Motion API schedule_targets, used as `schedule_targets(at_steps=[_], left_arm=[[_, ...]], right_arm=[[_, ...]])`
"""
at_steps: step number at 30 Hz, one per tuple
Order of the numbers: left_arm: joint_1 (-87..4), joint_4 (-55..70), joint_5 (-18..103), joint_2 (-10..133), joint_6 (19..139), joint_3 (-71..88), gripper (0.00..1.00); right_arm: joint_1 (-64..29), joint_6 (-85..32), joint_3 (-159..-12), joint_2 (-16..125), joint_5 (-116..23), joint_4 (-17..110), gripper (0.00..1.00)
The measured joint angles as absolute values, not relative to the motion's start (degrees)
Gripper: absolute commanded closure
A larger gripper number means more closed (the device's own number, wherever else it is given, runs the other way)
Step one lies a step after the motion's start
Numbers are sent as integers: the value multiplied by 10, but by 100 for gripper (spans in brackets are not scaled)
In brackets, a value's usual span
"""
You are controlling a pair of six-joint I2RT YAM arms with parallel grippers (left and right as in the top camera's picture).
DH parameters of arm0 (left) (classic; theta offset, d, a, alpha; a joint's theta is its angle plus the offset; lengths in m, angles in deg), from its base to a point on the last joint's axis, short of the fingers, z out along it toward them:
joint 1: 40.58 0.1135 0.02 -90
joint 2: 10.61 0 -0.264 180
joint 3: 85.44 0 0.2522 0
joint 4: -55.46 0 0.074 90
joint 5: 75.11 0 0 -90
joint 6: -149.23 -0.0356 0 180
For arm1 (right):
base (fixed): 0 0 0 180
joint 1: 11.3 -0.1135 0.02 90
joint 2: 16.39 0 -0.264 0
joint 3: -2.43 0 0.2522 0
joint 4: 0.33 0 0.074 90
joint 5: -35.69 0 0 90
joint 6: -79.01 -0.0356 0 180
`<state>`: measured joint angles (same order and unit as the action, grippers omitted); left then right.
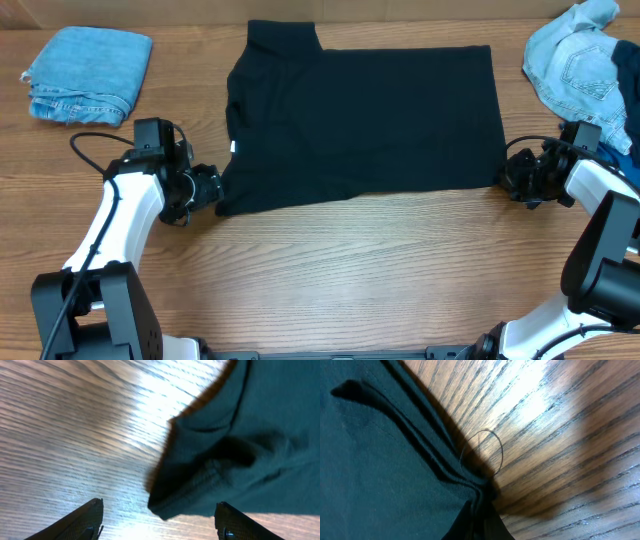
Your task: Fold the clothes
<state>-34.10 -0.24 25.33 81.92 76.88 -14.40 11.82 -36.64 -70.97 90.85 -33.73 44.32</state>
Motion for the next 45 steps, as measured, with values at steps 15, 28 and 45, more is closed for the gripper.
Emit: schedule_targets(at_steps=[15, 28, 45], left_arm=[[-342, 32, 288, 908, 793, -146, 37], [-342, 87, 334, 919, 847, -147, 70], [-338, 92, 350, 921, 863, -148, 96]], right_arm=[[118, -366, -710, 909, -337, 442, 96], [118, -366, -710, 909, -337, 442, 96], [118, -367, -710, 909, -337, 442, 96]])
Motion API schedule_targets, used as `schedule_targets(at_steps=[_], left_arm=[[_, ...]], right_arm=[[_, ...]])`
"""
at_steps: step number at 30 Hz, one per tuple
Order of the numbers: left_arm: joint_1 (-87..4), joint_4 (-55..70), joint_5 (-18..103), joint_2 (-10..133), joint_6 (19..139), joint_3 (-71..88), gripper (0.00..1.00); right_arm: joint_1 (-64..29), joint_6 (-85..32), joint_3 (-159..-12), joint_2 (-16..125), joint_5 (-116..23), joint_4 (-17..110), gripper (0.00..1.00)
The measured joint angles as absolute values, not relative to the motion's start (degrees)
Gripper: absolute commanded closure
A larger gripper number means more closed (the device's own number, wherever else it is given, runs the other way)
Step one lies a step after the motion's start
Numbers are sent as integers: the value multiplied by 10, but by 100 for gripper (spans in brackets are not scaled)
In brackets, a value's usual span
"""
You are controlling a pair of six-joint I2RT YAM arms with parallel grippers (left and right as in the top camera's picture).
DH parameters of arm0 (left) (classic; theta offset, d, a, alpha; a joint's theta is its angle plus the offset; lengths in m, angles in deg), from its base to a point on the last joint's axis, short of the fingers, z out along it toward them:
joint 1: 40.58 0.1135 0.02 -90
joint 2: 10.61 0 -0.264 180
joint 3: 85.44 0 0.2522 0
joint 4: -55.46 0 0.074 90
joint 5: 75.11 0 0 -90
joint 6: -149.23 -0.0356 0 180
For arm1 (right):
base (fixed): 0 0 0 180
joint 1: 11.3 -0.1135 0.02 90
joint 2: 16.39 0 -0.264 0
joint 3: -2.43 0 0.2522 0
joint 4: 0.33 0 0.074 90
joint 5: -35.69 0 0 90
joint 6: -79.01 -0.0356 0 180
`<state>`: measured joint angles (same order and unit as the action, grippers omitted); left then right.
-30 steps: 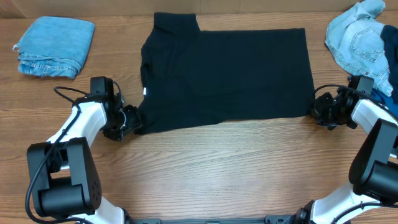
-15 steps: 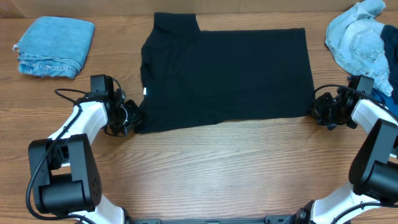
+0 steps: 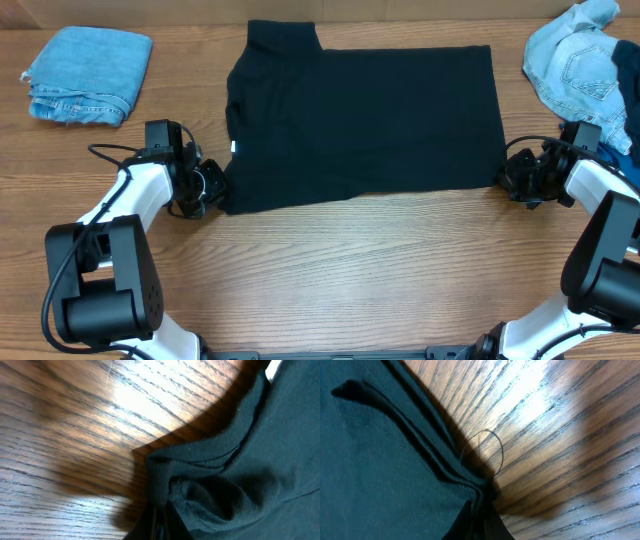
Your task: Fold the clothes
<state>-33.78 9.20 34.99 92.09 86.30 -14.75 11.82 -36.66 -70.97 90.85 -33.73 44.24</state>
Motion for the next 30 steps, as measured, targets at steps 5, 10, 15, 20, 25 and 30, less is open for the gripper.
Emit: schedule_targets(at_steps=[5, 10, 15, 20, 25, 30], left_arm=[[-304, 72, 353, 921, 860, -148, 96], [-254, 37, 358, 920, 838, -148, 96], [-230, 18, 357, 920, 811, -148, 96], [-222, 13, 351, 920, 790, -148, 96], [-221, 9, 336, 920, 783, -148, 96], [-221, 4, 314, 916, 783, -148, 96]], right_arm=[[118, -360, -710, 908, -334, 459, 96], [117, -346, -710, 907, -323, 479, 96], [114, -337, -710, 907, -313, 501, 96], [114, -319, -710, 905, -307, 537, 96], [112, -305, -710, 902, -307, 571, 96], [107, -301, -710, 900, -308, 608, 96]])
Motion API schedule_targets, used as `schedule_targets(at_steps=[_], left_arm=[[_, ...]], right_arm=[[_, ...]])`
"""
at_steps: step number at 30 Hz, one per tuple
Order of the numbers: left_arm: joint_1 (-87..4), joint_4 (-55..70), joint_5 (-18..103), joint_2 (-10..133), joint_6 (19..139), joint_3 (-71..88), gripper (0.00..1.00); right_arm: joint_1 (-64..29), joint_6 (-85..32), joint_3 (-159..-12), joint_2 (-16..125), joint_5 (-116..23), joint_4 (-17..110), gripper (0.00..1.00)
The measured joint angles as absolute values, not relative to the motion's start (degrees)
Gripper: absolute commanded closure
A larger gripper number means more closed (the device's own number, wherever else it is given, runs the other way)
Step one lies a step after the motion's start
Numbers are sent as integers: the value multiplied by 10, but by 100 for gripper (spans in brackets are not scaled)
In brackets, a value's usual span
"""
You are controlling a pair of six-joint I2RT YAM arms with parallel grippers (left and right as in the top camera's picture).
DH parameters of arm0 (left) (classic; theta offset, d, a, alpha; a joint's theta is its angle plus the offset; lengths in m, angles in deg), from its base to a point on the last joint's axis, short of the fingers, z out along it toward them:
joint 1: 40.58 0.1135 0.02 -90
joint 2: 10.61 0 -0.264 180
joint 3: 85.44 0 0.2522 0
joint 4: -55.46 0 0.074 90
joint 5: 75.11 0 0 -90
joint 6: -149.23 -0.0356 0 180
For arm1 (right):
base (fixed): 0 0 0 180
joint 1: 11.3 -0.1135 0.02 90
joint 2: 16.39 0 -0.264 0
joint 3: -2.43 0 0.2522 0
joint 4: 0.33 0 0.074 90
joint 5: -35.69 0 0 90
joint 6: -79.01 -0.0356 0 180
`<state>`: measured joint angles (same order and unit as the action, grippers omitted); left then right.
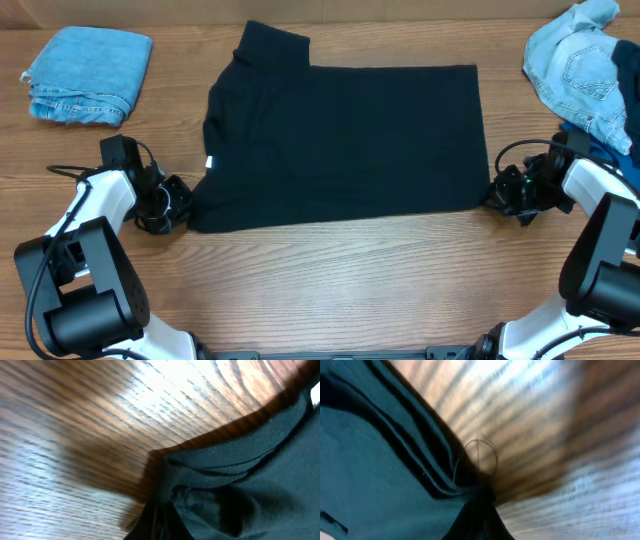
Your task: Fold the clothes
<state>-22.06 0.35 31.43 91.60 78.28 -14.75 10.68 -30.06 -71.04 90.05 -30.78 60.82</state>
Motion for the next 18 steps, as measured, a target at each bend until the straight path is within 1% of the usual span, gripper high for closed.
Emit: schedule_targets(at_steps=[8, 17, 18], left_arm=[[-194, -16, 307, 915, 775, -148, 96], [-190, -16, 310, 915, 768, -148, 92], [-190, -16, 310, 915, 767, -148, 91]], right_arm=[[106, -292, -710, 900, -308, 664, 96], [103, -290, -710, 900, -321, 682, 96], [103, -290, -710, 900, -321, 681, 96]])
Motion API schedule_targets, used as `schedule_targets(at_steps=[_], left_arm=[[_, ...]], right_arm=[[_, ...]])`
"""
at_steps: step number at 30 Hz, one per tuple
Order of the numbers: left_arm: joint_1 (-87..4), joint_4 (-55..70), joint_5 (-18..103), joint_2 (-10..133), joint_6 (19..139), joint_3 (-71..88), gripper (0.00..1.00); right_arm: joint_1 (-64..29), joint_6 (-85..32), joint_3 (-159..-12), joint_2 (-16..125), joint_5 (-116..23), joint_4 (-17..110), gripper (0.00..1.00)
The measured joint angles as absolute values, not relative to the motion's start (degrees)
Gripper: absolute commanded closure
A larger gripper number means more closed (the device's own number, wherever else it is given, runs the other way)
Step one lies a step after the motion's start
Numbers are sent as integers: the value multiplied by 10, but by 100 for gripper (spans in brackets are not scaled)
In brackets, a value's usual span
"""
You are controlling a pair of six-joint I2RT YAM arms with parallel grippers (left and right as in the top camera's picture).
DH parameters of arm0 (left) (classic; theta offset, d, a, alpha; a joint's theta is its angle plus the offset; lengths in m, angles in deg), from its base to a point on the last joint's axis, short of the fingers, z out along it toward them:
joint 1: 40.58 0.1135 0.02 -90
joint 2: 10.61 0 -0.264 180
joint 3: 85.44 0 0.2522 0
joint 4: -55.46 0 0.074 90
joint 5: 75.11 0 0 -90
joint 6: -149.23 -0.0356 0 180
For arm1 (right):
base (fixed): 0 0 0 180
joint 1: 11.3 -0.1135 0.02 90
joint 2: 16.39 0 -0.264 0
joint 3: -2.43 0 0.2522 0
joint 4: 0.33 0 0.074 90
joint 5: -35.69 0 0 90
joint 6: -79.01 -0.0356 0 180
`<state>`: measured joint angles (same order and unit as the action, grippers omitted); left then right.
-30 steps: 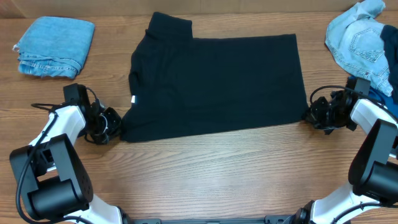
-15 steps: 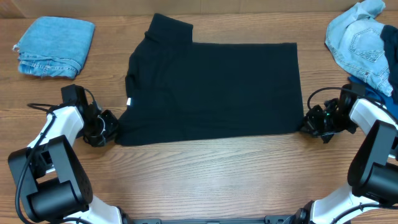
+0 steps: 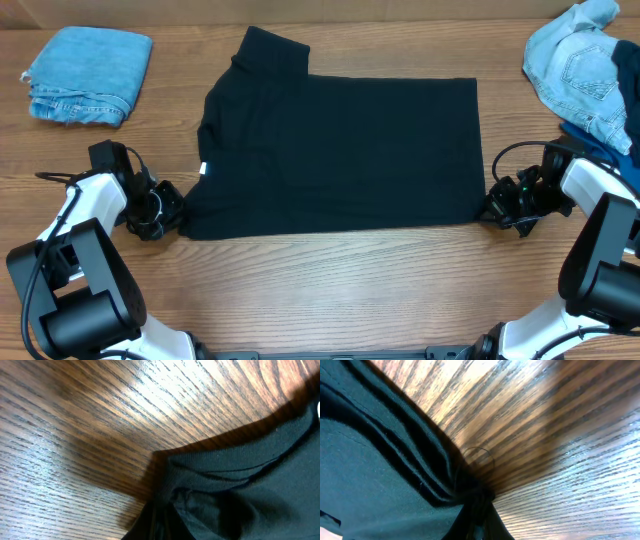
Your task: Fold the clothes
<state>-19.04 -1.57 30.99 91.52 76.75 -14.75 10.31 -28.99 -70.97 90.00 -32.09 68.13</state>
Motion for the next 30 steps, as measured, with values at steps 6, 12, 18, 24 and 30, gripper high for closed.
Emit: schedule_targets(at_steps=[6, 12, 18, 24, 30], left_arm=[[-189, -13, 309, 915, 763, -148, 67], [-184, -24, 310, 911, 753, -146, 42], [-184, -71, 310, 877, 753, -119, 33], [-184, -118, 328, 802, 743, -33, 15], [-214, -126, 396, 765, 699, 94, 0]], right_arm=[[103, -287, -709, 898, -323, 659, 60], [104, -278, -709, 872, -326, 595, 28], [104, -275, -708, 802, -338, 591, 28], [104, -267, -708, 740, -319, 573, 30], [102, -238, -723, 728, -226, 527, 26]])
